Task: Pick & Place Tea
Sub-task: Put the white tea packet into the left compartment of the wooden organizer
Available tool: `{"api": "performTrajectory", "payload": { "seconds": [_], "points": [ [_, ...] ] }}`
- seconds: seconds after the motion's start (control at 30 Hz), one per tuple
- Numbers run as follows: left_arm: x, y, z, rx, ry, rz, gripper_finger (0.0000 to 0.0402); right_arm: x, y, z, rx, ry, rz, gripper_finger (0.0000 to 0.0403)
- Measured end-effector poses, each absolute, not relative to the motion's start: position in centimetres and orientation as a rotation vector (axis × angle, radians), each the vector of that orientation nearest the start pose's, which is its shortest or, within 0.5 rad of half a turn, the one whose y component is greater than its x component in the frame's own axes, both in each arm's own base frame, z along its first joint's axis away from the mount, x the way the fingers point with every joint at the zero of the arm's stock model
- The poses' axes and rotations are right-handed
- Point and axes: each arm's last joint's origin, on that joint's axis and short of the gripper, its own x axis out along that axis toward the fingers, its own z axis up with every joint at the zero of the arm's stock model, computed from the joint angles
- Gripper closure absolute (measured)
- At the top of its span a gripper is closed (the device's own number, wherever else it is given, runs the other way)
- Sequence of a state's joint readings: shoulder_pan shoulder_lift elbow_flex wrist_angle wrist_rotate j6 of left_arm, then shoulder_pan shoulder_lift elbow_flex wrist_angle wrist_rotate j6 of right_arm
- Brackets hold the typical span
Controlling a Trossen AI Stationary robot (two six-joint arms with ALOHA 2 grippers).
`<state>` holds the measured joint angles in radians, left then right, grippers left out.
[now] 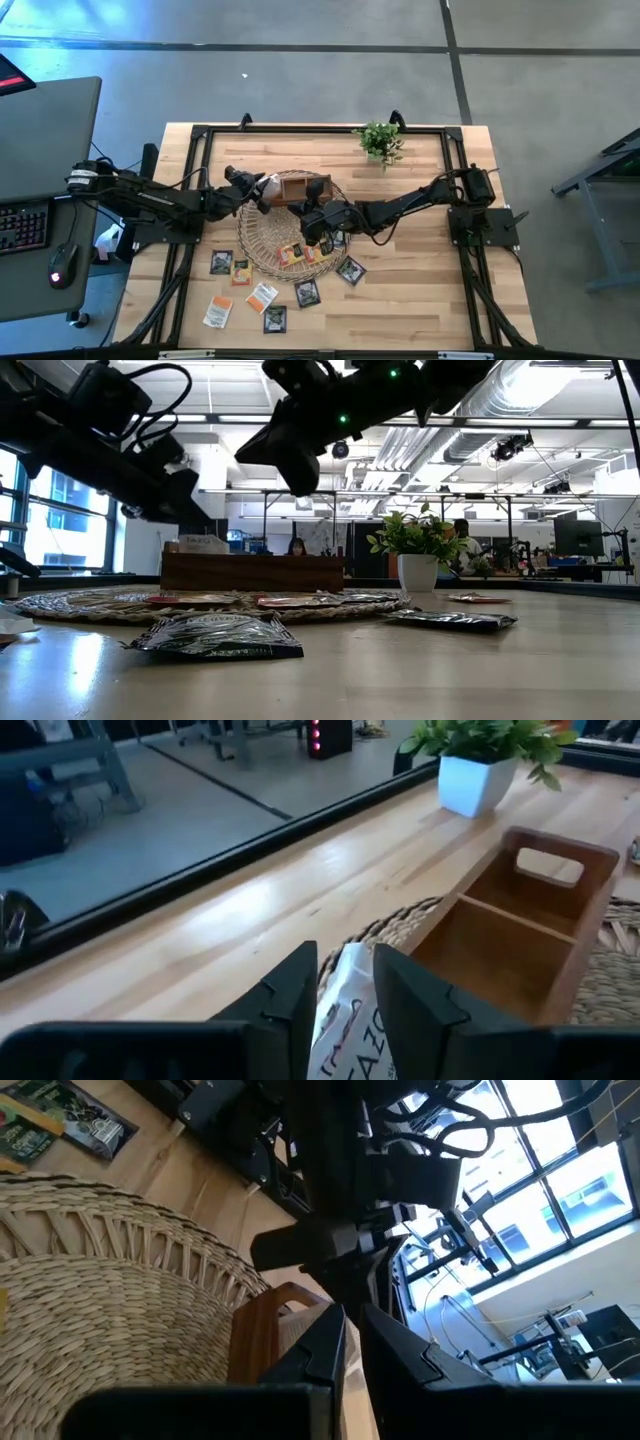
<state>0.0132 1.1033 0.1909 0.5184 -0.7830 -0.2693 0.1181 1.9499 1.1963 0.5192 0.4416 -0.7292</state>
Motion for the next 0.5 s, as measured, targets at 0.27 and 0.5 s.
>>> {"api": "performTrajectory", "payload": {
  "seconds": [0.27,0.5],
  "points": [
    [18.6,2.0,19.1,-0.1,0.128,0.676,0.03,42.7,3.8,20.2,-0.79,0.355,-0.239,0.037],
    [17.2,1.5,22.1,-0.152,0.165,0.505,0.03,42.7,3.7,20.2,-0.798,0.361,-0.253,0.0371]
  ]
}}
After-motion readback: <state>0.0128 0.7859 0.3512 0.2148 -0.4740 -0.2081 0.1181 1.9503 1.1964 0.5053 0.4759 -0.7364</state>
